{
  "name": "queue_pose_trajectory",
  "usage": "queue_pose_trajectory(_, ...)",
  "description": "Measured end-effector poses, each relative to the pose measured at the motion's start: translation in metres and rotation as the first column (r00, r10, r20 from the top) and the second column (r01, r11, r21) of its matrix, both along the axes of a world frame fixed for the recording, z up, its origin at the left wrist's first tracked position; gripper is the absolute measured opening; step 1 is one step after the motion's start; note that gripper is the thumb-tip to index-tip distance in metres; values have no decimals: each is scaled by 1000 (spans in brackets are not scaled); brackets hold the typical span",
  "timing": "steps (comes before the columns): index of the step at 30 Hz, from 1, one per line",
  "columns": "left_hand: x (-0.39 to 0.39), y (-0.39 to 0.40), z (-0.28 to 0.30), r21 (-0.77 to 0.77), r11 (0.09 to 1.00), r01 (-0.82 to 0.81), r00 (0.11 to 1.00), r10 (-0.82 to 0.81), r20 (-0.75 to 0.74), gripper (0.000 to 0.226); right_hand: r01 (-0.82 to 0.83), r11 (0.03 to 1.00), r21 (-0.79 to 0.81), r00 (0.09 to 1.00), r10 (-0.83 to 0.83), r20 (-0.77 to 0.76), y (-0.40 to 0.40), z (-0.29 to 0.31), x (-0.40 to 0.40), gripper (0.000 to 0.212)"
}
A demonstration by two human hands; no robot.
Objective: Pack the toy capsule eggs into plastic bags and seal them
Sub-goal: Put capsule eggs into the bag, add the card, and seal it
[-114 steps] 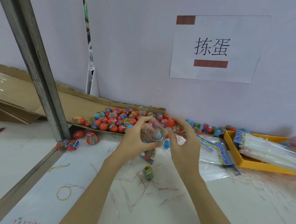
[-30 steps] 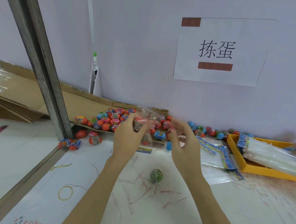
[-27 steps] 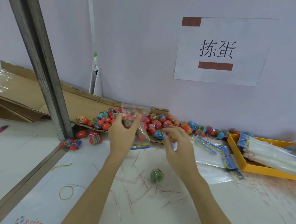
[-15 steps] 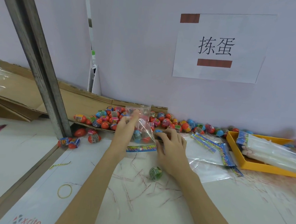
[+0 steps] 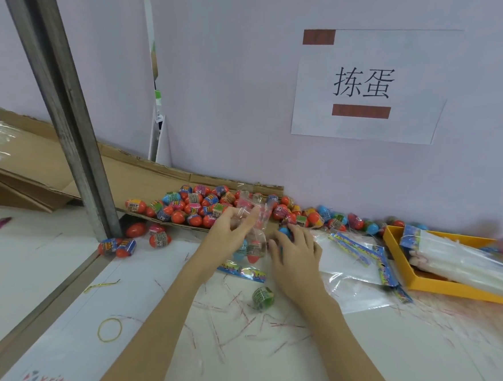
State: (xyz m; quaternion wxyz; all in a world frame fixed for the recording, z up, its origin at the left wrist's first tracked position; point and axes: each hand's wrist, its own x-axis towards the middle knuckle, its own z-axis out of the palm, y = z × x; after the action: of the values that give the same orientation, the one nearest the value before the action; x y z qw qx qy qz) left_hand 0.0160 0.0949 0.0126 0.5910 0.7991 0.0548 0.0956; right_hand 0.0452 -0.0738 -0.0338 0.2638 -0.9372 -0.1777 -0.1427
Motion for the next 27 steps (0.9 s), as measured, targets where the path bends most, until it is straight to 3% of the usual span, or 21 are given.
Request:
queue_pose_trajectory(5, 2, 11, -9, 44, 987, 154, 987, -152, -52, 46, 40, 999, 0, 998, -40, 52, -7, 5, 1, 33)
queue_pose_trajectory(8, 3, 12, -10, 40, 990, 138, 990, -137, -7, 43, -18, 974, 227, 994, -7, 108, -8, 13, -3, 26)
queue_pose_trajectory(11, 0, 11, -7, 39, 990, 133, 990, -134, 35, 48, -97, 859, 503, 983, 3, 184, -11, 23, -7, 19)
queue_pose_trajectory(15, -2, 8, -3, 57, 985, 165, 981, -170, 89, 50, -198, 750, 632, 964, 32, 264, -11, 33, -14, 32)
queue_pose_trajectory(18, -2, 6, -1, 98, 978, 185, 974, -196, 111, 48, -276, 721, 635, 946, 88, 311, -6, 38, -21, 36)
queue_pose_trajectory(21, -3, 6, 0, 110, 974, 199, 968, -212, 133, 48, -341, 757, 558, 912, 121, 392, -3, 41, -24, 32)
queue_pose_trajectory(27, -3, 6, 0, 149, 960, 235, 956, -256, 143, 48, -296, 828, 476, 906, 86, 414, -8, 44, -22, 36)
